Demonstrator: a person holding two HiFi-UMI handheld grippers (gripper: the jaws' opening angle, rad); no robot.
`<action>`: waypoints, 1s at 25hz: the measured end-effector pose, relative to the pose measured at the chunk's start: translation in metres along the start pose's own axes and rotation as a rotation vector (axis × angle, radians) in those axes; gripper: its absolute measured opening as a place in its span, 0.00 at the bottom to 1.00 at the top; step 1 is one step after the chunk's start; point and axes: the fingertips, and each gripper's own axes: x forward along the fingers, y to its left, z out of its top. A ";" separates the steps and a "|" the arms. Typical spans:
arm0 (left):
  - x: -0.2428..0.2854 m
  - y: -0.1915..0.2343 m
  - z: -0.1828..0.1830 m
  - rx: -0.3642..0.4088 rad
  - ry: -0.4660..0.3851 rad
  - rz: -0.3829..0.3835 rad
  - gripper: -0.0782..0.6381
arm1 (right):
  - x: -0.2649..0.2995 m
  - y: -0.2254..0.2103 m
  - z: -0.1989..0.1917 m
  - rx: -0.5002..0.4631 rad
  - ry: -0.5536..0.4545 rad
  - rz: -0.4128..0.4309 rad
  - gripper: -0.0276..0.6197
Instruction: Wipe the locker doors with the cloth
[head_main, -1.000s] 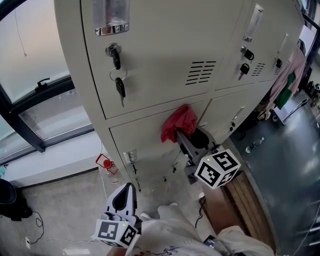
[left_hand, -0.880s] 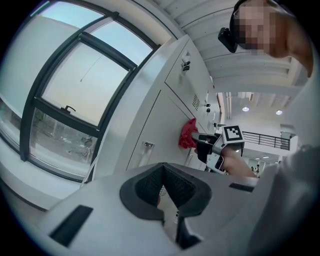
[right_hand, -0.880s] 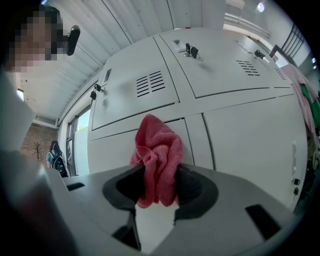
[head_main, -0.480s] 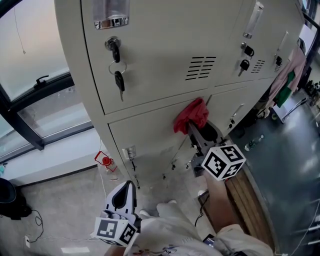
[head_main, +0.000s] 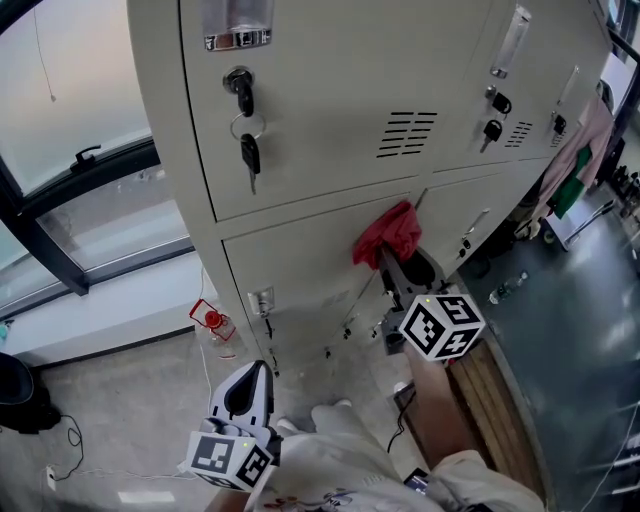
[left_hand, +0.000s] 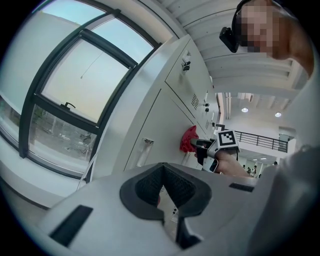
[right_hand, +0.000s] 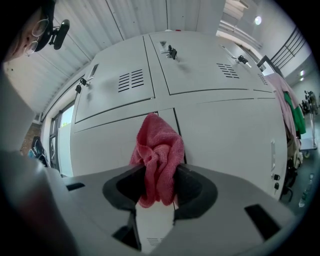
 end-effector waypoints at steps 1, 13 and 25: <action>0.000 0.000 0.000 0.000 0.001 -0.004 0.11 | 0.000 0.000 -0.003 -0.005 0.002 -0.011 0.29; -0.003 -0.001 0.000 0.005 -0.006 -0.002 0.11 | 0.001 0.022 -0.024 -0.035 -0.015 -0.091 0.29; -0.013 0.001 0.001 0.002 -0.021 0.025 0.11 | 0.007 0.095 -0.048 -0.154 0.019 0.023 0.29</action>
